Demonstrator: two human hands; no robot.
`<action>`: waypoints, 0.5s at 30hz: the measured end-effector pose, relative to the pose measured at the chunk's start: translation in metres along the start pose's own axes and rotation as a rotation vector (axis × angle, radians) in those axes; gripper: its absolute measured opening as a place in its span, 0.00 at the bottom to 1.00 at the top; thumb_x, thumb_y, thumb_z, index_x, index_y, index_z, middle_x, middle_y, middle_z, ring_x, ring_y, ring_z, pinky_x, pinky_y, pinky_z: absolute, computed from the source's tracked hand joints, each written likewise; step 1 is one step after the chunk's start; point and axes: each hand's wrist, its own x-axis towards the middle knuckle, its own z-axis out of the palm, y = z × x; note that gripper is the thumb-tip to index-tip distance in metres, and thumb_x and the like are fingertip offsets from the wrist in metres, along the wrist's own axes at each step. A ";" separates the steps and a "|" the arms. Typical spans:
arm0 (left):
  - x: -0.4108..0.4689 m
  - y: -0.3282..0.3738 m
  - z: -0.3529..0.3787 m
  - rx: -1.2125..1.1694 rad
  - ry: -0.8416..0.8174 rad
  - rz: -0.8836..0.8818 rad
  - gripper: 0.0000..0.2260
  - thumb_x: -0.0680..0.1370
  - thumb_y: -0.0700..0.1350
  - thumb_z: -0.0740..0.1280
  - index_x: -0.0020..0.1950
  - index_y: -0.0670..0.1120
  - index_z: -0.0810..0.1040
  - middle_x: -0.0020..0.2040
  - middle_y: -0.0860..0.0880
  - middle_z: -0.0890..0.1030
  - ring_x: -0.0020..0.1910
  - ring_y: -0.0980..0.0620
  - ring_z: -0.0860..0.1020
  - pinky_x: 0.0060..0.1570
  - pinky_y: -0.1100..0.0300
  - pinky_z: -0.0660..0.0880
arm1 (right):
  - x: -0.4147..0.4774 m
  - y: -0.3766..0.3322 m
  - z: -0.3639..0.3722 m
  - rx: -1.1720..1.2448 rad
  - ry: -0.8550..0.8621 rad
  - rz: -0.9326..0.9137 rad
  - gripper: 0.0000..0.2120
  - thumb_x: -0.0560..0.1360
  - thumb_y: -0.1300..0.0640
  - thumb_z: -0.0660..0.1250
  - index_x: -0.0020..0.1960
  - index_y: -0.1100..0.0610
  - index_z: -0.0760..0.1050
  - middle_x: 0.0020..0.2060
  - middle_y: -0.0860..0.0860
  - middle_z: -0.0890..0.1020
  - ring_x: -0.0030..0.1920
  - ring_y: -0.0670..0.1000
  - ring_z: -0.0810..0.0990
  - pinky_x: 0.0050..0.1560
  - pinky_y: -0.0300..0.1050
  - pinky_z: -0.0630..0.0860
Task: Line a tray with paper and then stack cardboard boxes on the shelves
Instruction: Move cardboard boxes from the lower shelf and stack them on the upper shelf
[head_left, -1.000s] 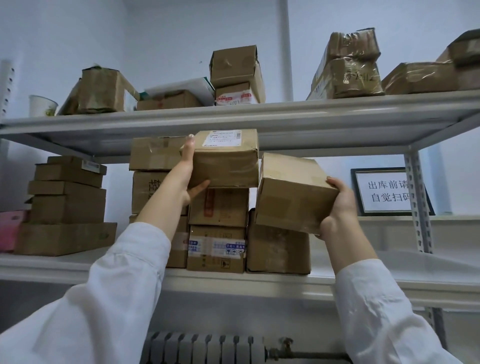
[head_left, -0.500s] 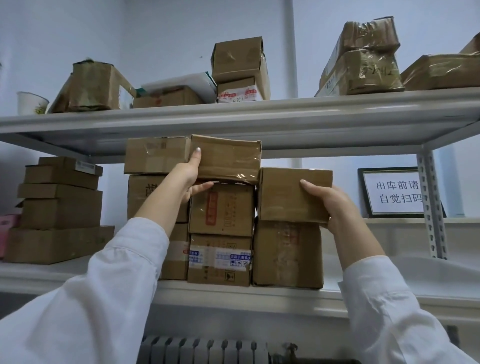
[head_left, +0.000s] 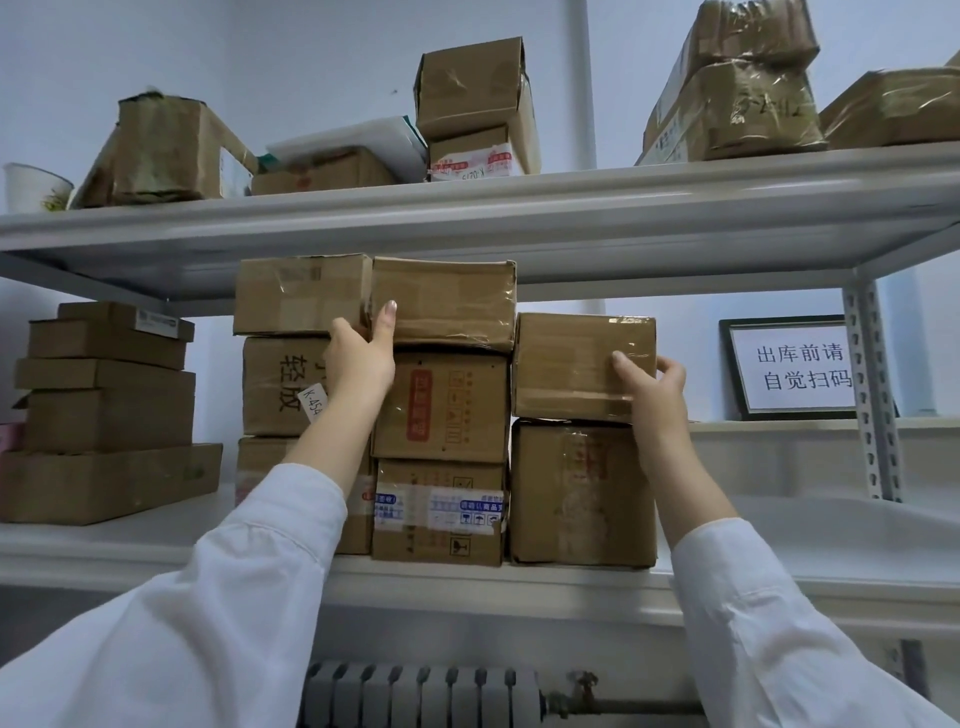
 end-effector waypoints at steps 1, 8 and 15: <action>-0.002 -0.003 0.001 0.012 0.006 0.020 0.32 0.77 0.64 0.56 0.68 0.40 0.64 0.65 0.41 0.72 0.57 0.40 0.76 0.54 0.51 0.74 | 0.001 0.003 -0.001 0.049 -0.012 0.009 0.31 0.66 0.37 0.63 0.64 0.49 0.62 0.54 0.46 0.76 0.59 0.55 0.75 0.67 0.61 0.63; -0.009 -0.015 0.011 -0.034 0.014 0.044 0.25 0.78 0.61 0.56 0.42 0.39 0.72 0.42 0.44 0.75 0.42 0.47 0.72 0.38 0.56 0.66 | 0.002 0.018 -0.004 0.168 -0.077 -0.061 0.20 0.75 0.46 0.66 0.64 0.52 0.70 0.53 0.44 0.79 0.56 0.47 0.78 0.61 0.48 0.73; 0.004 -0.018 0.012 -0.071 0.066 0.014 0.24 0.75 0.62 0.63 0.35 0.41 0.70 0.37 0.42 0.76 0.35 0.45 0.74 0.43 0.48 0.76 | 0.003 0.026 0.001 0.198 -0.115 -0.055 0.24 0.77 0.48 0.64 0.70 0.52 0.67 0.63 0.48 0.76 0.62 0.50 0.75 0.67 0.51 0.70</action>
